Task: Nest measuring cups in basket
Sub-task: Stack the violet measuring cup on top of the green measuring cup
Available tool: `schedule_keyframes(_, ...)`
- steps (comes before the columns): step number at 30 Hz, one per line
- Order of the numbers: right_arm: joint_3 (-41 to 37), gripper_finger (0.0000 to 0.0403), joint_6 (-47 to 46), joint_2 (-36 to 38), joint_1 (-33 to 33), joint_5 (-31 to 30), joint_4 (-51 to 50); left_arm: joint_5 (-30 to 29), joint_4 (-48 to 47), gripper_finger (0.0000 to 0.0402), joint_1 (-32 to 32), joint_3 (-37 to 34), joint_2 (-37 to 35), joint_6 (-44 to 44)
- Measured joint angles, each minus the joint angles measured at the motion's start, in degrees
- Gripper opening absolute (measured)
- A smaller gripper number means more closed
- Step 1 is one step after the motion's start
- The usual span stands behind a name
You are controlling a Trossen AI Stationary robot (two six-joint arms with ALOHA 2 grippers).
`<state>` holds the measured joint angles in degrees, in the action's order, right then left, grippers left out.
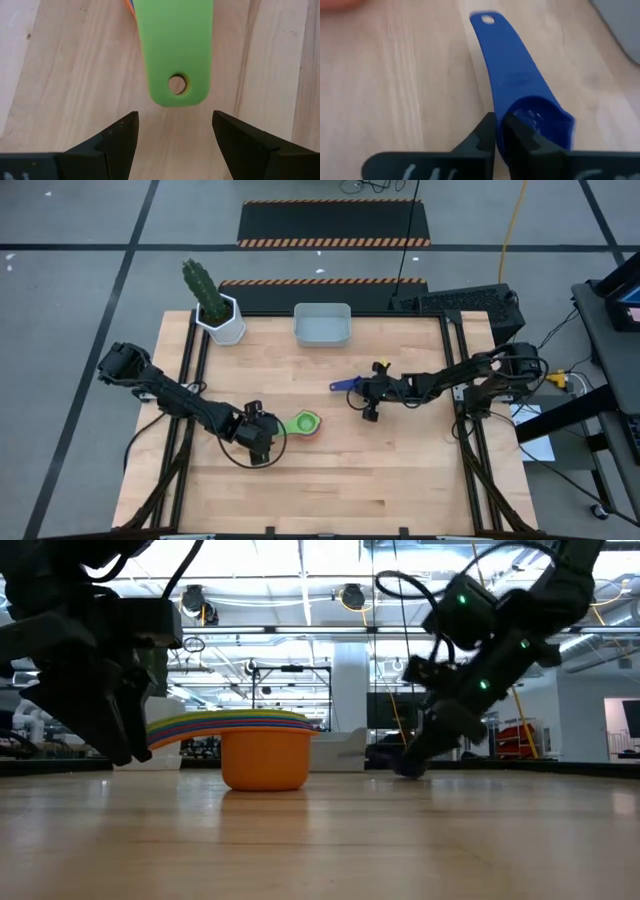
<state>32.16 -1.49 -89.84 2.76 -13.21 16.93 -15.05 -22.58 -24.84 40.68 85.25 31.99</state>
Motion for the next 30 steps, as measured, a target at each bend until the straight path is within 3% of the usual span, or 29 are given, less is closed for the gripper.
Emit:
schedule_keyframes(5,8.6,0.0004,-4.3,1.5,-3.0,-0.4,-9.6,0.0,-3.5,0.0257,0.0,0.0,0.0,-0.2)
schedule_keyframes(14,24.0,0.0003,-9.6,1.4,-11.9,-6.4,-20.2,-0.2,-13.0,0.0257,-0.3,0.0,0.0,5.4)
schedule_keyframes(26,28.4,0.0003,-6.9,0.3,-19.3,-10.8,-10.5,-3.7,-21.9,0.0257,-2.1,0.0,0.0,10.6)
schedule_keyframes(30,28.4,0.0002,-6.0,-3.4,-19.4,-9.3,-4.4,-10.5,-25.3,0.0257,-4.3,0.0,-1.8,12.1)
